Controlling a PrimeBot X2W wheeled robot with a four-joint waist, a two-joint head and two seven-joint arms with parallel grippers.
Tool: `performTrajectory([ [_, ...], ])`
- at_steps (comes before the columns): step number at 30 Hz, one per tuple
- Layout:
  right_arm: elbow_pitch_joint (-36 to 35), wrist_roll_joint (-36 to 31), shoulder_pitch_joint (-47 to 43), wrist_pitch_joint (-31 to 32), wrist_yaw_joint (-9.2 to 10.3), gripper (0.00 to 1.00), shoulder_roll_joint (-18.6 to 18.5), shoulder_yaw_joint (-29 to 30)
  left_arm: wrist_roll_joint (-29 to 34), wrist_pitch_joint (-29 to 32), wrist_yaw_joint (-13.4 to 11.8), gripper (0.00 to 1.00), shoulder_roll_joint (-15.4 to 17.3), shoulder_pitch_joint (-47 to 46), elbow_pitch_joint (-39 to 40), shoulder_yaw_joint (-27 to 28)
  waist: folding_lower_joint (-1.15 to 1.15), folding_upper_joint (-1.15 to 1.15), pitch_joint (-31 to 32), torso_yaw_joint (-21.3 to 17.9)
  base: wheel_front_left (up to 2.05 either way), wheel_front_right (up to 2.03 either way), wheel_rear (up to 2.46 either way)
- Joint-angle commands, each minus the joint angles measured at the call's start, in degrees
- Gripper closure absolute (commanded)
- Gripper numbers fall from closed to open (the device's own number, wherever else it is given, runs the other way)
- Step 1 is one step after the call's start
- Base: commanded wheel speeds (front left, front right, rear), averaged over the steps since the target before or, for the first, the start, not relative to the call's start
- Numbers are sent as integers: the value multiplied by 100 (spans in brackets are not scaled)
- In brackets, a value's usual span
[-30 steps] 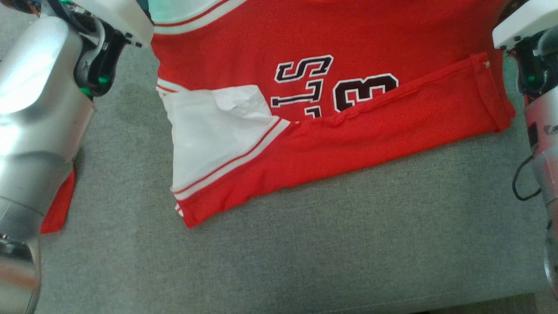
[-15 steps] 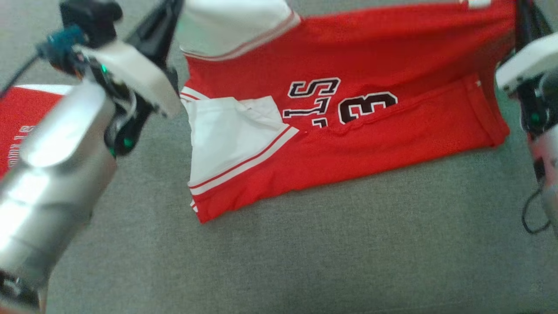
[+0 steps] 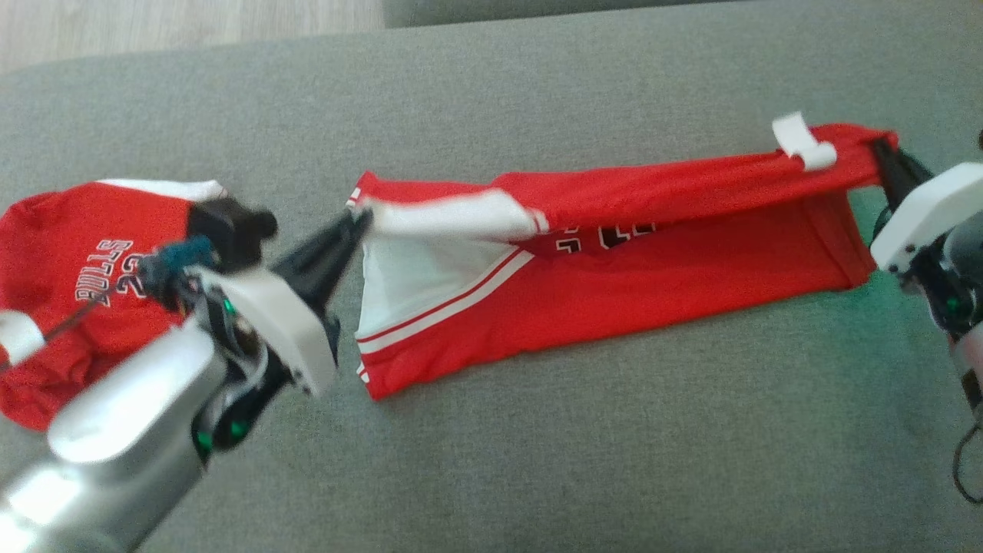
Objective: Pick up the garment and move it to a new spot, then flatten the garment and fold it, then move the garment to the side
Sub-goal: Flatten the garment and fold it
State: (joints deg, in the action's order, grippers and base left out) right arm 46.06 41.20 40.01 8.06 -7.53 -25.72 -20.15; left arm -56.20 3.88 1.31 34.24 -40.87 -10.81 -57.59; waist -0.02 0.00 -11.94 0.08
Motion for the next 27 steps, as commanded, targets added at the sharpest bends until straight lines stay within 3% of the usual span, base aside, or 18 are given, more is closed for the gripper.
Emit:
performTrajectory([
  [1, -213, 46, -26, 89, 4, 100, -166, -93, 16, 32, -81, 100, 280, -93, 291, 210, 2, 0, 50, -15, 0, 0, 0],
  [9, -227, -42, -305, 554, 4, 100, -461, -365, 20, 190, -355, 100, 435, 327, 847, 6, 2, 0, 68, 28, 0, 0, 0],
  [27, -398, 46, -572, 1160, 4, 100, -598, -557, -75, 610, -468, 100, 469, 538, 1047, -280, 2, 0, 56, -45, 0, 0, 0],
])
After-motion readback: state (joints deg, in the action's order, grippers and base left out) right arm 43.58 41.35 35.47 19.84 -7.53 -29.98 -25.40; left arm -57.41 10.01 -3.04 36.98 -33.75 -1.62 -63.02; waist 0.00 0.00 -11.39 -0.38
